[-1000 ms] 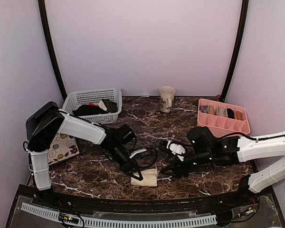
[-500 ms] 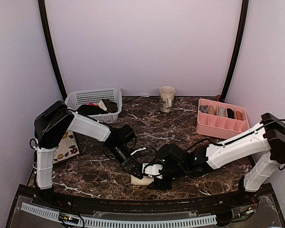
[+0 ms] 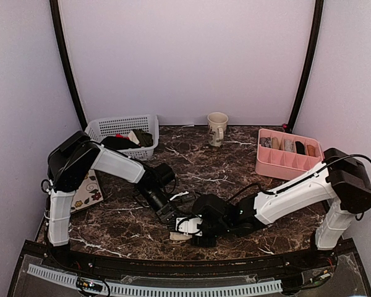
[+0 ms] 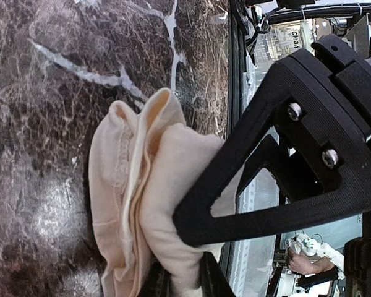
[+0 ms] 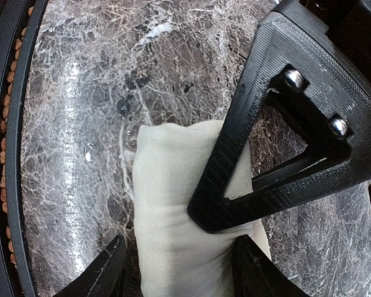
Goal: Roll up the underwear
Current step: Roll the underwear at the center of the board.
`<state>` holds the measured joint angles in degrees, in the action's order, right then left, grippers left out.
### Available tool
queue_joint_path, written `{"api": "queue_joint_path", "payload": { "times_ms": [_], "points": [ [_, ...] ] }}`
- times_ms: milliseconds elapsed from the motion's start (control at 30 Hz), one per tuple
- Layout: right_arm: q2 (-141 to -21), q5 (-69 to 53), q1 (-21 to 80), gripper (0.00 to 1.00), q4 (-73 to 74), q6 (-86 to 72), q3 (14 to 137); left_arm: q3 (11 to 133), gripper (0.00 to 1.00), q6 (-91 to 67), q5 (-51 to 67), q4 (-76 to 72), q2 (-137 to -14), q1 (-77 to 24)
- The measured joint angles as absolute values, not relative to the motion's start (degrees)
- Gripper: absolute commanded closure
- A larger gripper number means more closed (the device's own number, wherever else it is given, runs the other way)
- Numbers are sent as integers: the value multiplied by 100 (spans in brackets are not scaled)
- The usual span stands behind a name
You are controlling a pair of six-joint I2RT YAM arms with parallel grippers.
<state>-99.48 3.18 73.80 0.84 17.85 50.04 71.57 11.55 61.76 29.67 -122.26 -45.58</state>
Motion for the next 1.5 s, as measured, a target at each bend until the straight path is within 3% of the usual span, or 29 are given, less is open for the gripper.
{"api": "queue_joint_path", "payload": {
  "times_ms": [200, 300, 400, 500, 600, 700, 867, 1233, 1500],
  "points": [
    [-9839, 650, 7448, 39, 62, 1896, 4862, 7179, 96, 1275, 6257, 3011, -12265, -4554],
    [-9902, 764, 7448, 45, 56, 1988, 4864, 7192, 95, 1304, 6285, 3013, -12283, -4552],
    [-10060, 786, 7450, 64, 10, 2023, 4965, 7192, 88, 1310, 6298, 3037, -12291, -4547],
    [-10106, 786, 7474, 88, 23, 2047, 5006, 7194, 70, 1308, 6296, 3089, -12293, -4525],
    [-10068, 740, 7481, 100, 73, 2012, 5035, 7194, 55, 1302, 6300, 3138, -12291, -4475],
    [-10047, 565, 7450, 100, 148, 1761, 5072, 7105, 47, 1153, 6316, 3033, -12164, -4427],
    [-10027, 71, 7275, 100, 180, 1236, 5089, 6556, 43, 722, 5551, 2423, -11452, -4307],
    [-10071, -1153, 6855, 100, 93, 305, 5087, 4842, 43, -631, 3785, 663, -9539, -4040],
    [-10116, -1376, 6847, 100, -16, 145, 5076, 3857, 41, -1660, 3323, -318, -8932, -4040]
  ]
}}
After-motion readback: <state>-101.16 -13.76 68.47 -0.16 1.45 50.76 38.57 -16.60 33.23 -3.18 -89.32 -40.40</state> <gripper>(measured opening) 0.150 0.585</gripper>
